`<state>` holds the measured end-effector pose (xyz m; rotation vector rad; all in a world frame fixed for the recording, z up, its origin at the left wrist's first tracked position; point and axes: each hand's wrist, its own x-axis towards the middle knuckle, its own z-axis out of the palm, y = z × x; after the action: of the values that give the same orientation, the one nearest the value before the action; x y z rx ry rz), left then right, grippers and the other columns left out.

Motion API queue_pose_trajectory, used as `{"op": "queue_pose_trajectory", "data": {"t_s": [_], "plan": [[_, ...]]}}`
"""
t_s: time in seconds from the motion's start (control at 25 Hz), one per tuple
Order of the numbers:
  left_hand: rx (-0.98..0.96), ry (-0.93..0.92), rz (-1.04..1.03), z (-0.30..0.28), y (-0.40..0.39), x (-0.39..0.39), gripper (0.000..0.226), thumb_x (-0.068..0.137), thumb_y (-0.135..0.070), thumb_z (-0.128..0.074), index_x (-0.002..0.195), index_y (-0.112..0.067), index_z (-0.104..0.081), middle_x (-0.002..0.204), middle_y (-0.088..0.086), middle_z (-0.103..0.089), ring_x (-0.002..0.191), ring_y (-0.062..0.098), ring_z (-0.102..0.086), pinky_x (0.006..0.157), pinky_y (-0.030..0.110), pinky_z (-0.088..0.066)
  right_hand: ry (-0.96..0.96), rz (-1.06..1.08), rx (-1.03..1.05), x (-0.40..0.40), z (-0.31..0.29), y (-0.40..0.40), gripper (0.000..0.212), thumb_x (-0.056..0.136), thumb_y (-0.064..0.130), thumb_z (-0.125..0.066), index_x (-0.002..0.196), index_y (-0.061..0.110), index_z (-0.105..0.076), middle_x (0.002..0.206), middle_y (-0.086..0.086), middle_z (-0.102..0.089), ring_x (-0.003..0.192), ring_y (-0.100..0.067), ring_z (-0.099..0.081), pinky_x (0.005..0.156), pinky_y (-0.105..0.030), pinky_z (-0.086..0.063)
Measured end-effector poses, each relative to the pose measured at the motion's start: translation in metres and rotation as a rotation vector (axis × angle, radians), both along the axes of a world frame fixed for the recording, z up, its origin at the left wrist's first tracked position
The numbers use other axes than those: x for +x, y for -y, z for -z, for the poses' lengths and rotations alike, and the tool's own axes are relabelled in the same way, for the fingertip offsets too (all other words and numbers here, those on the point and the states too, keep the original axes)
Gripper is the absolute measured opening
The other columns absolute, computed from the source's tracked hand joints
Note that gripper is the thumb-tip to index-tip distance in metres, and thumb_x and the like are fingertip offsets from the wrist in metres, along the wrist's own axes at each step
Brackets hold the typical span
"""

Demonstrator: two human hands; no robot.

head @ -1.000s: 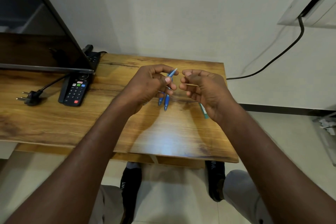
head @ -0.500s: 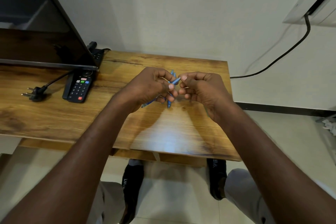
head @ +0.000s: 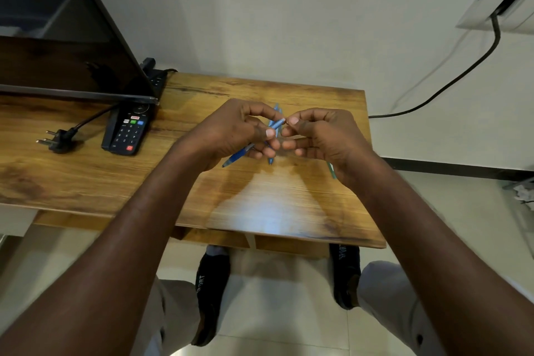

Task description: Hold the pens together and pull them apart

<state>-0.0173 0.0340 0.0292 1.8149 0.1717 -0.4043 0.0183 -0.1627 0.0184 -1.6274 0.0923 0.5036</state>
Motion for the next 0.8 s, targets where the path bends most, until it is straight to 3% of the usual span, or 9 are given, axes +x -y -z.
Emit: {"op": "queue_pose_trajectory", "data": {"t_s": [0.12, 0.24, 0.32, 0.4, 0.52, 0.8], "plan": [[0.143, -0.057, -0.027, 0.001, -0.006, -0.004, 0.012, 0.099, -0.005, -0.068, 0.110, -0.001, -0.072, 0.093, 0.015, -0.081, 0.085, 0.030, -0.079, 0.074, 0.037, -0.063, 0.129, -0.149, -0.292, -0.002, 0.012, 0.001, 0.007, 0.096, 0.014, -0.076, 0.093, 0.008, -0.078, 0.084, -0.011, -0.080, 0.067, -0.021, -0.075, 0.058, -0.030, -0.058], [0.324, -0.126, 0.000, 0.004, -0.009, -0.010, 0.009, 0.093, -0.008, -0.077, 0.100, -0.004, -0.076, 0.084, 0.012, -0.077, 0.072, 0.020, -0.073, 0.067, 0.030, -0.062, 0.328, -0.380, -0.651, -0.003, 0.027, 0.000, 0.004, 0.090, 0.021, -0.082, 0.088, 0.018, -0.081, 0.081, 0.000, -0.078, 0.075, -0.018, -0.075, 0.075, -0.039, -0.064], [0.453, -0.127, 0.025, 0.009, -0.009, -0.013, 0.010, 0.087, -0.012, -0.083, 0.095, -0.008, -0.078, 0.083, 0.007, -0.075, 0.074, 0.016, -0.069, 0.074, 0.035, -0.062, 0.385, -0.475, -0.763, -0.008, 0.033, -0.003, 0.006, 0.086, 0.026, -0.085, 0.090, 0.023, -0.082, 0.086, 0.006, -0.077, 0.083, -0.015, -0.072, 0.082, -0.042, -0.062], [0.577, -0.103, 0.044, 0.013, -0.004, -0.014, 0.015, 0.083, -0.015, -0.087, 0.094, -0.010, -0.077, 0.087, 0.006, -0.075, 0.079, 0.016, -0.069, 0.074, 0.036, -0.059, 0.427, -0.497, -0.800, -0.011, 0.037, -0.007, 0.009, 0.085, 0.029, -0.085, 0.093, 0.026, -0.082, 0.091, 0.008, -0.077, 0.088, -0.013, -0.071, 0.084, -0.043, -0.061], [0.668, -0.101, 0.104, 0.019, 0.006, -0.014, 0.019, 0.081, -0.017, -0.088, 0.091, -0.011, -0.073, 0.082, 0.004, -0.075, 0.072, 0.013, -0.070, 0.062, 0.027, -0.049, 0.480, -0.519, -0.825, -0.012, 0.036, -0.010, 0.006, 0.086, 0.029, -0.082, 0.092, 0.029, -0.081, 0.092, 0.009, -0.076, 0.088, -0.013, -0.070, 0.082, -0.043, -0.061], [0.815, -0.009, 0.271, 0.031, 0.018, -0.014, 0.026, 0.077, -0.019, -0.090, 0.090, -0.020, -0.068, 0.087, -0.003, -0.068, 0.075, 0.007, -0.059, 0.061, 0.024, -0.040, 0.548, -0.566, -0.851, -0.015, 0.031, -0.008, 0.011, 0.089, 0.017, -0.074, 0.089, 0.027, -0.077, 0.093, 0.010, -0.075, 0.088, -0.015, -0.070, 0.080, -0.041, -0.060]]}}
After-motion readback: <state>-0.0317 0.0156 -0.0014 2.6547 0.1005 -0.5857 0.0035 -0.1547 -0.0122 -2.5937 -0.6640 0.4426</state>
